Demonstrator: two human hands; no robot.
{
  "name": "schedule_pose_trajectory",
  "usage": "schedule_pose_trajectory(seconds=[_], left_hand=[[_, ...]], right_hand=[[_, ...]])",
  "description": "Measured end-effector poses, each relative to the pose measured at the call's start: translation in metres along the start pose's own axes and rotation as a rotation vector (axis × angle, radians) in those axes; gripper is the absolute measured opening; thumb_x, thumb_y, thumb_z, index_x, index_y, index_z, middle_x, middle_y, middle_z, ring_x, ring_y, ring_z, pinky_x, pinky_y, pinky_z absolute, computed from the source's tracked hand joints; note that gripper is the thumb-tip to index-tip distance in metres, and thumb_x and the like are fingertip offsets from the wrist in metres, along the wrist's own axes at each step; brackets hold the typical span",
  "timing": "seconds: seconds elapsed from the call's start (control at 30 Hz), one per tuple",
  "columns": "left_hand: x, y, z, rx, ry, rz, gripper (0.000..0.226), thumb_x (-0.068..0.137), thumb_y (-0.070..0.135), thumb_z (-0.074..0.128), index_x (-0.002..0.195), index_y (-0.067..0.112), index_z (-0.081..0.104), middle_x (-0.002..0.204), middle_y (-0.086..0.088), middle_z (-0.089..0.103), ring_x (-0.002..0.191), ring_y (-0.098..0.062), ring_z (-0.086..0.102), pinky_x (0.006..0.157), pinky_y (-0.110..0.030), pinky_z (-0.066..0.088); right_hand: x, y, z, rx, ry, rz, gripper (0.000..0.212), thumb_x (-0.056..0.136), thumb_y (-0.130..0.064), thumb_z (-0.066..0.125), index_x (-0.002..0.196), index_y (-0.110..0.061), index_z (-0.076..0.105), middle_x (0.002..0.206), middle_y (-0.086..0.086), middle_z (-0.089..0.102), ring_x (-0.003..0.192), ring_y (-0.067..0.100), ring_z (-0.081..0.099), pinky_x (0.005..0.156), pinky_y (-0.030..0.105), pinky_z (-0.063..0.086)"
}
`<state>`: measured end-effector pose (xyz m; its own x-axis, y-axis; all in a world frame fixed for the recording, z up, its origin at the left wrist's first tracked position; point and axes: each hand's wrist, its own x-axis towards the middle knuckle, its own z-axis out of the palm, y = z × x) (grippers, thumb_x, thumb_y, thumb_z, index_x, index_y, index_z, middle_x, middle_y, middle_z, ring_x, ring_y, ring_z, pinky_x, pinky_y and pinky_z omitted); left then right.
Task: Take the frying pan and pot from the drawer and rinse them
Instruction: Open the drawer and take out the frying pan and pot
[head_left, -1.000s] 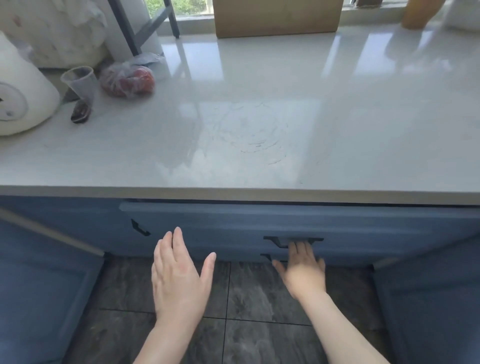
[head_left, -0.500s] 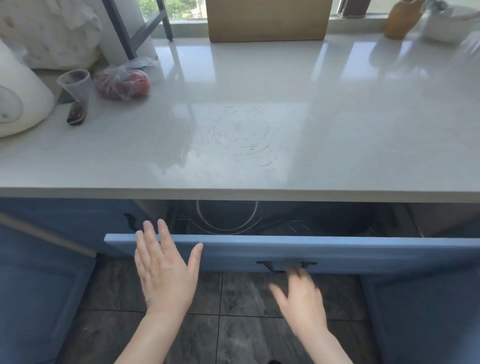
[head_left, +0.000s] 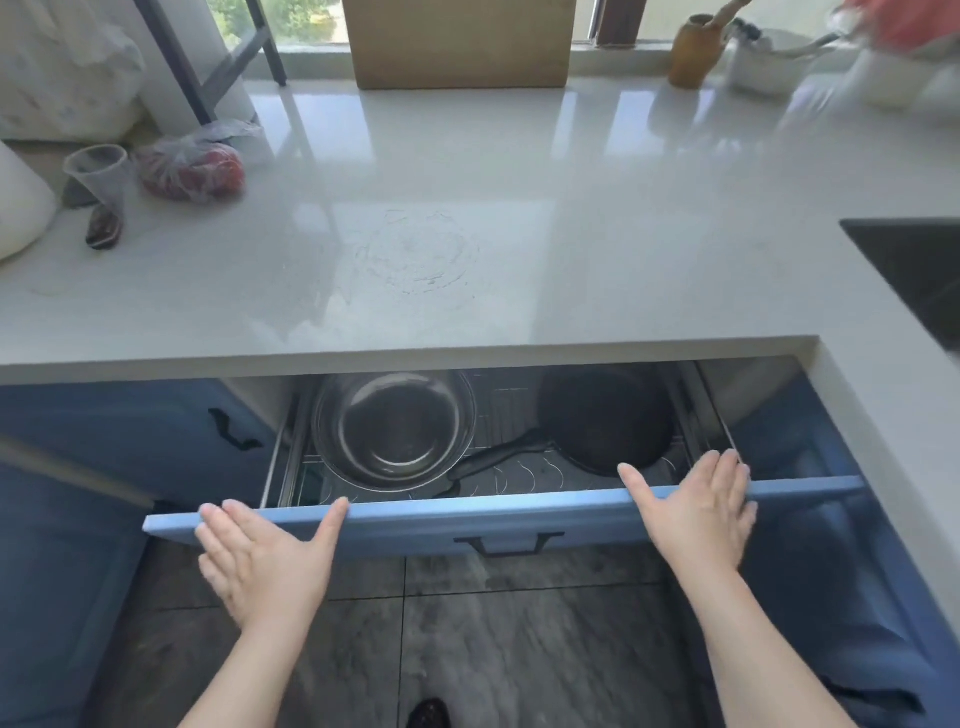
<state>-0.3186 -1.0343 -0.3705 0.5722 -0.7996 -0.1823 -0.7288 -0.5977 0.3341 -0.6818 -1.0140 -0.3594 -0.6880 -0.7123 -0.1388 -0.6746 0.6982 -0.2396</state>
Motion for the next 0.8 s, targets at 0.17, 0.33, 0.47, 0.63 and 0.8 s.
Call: schedule_pose_trajectory(seconds=[0.17, 0.33, 0.47, 0.63, 0.8], left_hand=[[-0.012, -0.003, -0.002, 0.018, -0.01, -0.049, 0.13, 0.069, 0.084, 0.048, 0.153, -0.004, 0.004, 0.162, -0.019, -0.001, 0.15, -0.03, -0.001, 0.12, -0.046, 0.005], [-0.028, -0.022, -0.005, 0.048, -0.007, -0.035, 0.131, 0.068, 0.085, 0.049, 0.152, -0.006, 0.007, 0.161, -0.022, 0.004, 0.149, -0.033, 0.003, 0.12, -0.048, 0.01], [-0.048, -0.036, -0.01, 0.066, -0.001, -0.039, 0.13, 0.065, 0.082, 0.052, 0.15, -0.008, 0.012, 0.16, -0.023, 0.008, 0.148, -0.033, 0.006, 0.119, -0.049, 0.014], [-0.067, -0.05, -0.015, 0.085, -0.002, -0.043, 0.127, 0.064, 0.08, 0.055, 0.148, -0.008, 0.018, 0.158, -0.024, 0.012, 0.146, -0.035, 0.01, 0.118, -0.05, 0.016], [-0.074, -0.06, -0.016, 0.105, -0.019, -0.051, 0.127, 0.066, 0.082, 0.056, 0.147, -0.007, 0.019, 0.158, -0.023, 0.013, 0.147, -0.034, 0.01, 0.117, -0.051, 0.017]], right_hand=[[-0.015, 0.012, 0.0, -0.066, -0.04, 0.02, 0.115, 0.079, -0.083, 0.038, 0.153, 0.001, 0.013, 0.164, 0.014, 0.006, 0.151, 0.027, 0.001, 0.119, 0.05, 0.014], [-0.034, 0.029, 0.002, -0.065, -0.049, 0.022, 0.117, 0.078, -0.084, 0.036, 0.154, 0.0, 0.009, 0.164, 0.014, 0.003, 0.151, 0.028, -0.001, 0.12, 0.049, 0.013], [-0.054, 0.045, 0.001, -0.08, -0.049, 0.017, 0.117, 0.078, -0.084, 0.035, 0.155, 0.0, 0.007, 0.164, 0.015, 0.002, 0.151, 0.028, -0.001, 0.12, 0.048, 0.014], [-0.074, 0.059, 0.0, -0.097, -0.054, 0.017, 0.117, 0.078, -0.084, 0.034, 0.154, 0.001, 0.008, 0.163, 0.015, 0.003, 0.151, 0.029, 0.0, 0.12, 0.048, 0.015], [-0.084, 0.068, 0.0, -0.101, -0.047, 0.013, 0.116, 0.078, -0.084, 0.034, 0.154, 0.0, 0.011, 0.163, 0.015, 0.005, 0.151, 0.029, 0.001, 0.12, 0.047, 0.016]])
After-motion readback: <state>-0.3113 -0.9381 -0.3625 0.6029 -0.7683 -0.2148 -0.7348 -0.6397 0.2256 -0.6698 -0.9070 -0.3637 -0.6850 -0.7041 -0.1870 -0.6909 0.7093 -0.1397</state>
